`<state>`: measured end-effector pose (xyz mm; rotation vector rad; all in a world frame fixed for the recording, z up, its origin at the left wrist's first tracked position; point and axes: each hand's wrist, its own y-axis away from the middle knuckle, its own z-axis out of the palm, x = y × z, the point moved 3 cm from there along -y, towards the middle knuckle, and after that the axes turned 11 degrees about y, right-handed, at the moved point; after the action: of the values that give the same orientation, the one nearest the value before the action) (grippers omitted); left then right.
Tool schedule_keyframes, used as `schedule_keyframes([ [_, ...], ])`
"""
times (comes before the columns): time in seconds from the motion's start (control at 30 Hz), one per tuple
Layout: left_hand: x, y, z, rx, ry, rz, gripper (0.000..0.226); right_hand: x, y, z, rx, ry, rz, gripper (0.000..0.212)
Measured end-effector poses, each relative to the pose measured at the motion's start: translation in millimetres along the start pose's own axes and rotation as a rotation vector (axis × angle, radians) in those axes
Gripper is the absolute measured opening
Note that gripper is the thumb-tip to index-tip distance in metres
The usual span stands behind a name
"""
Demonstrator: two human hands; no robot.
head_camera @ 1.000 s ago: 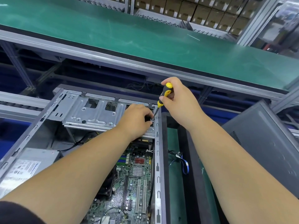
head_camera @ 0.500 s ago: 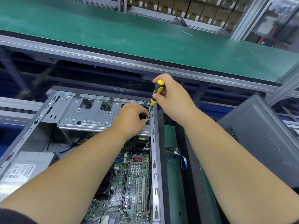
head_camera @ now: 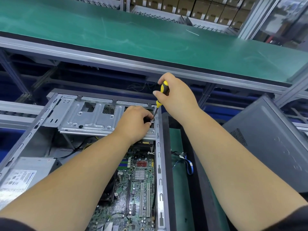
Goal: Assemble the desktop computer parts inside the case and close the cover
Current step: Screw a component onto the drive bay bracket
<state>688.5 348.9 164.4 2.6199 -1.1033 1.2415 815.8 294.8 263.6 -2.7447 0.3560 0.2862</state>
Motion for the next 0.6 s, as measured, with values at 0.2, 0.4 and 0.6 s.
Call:
schedule_keyframes([
  [0.2, 0, 0, 1, 0.007, -0.014, 0.009, 0.025, -1, 2, 18, -0.104, -0.812, 0.127, 0.025],
  [0.4, -1, 1, -1, 0.071, -0.039, 0.005, 0.025, 5, 6, 30, -0.061, -1.202, 0.177, 0.030],
  [0.6, -1, 1, -2, 0.065, -0.045, -0.004, 0.021, 5, 4, 28, -0.012, -1.099, 0.163, 0.019],
])
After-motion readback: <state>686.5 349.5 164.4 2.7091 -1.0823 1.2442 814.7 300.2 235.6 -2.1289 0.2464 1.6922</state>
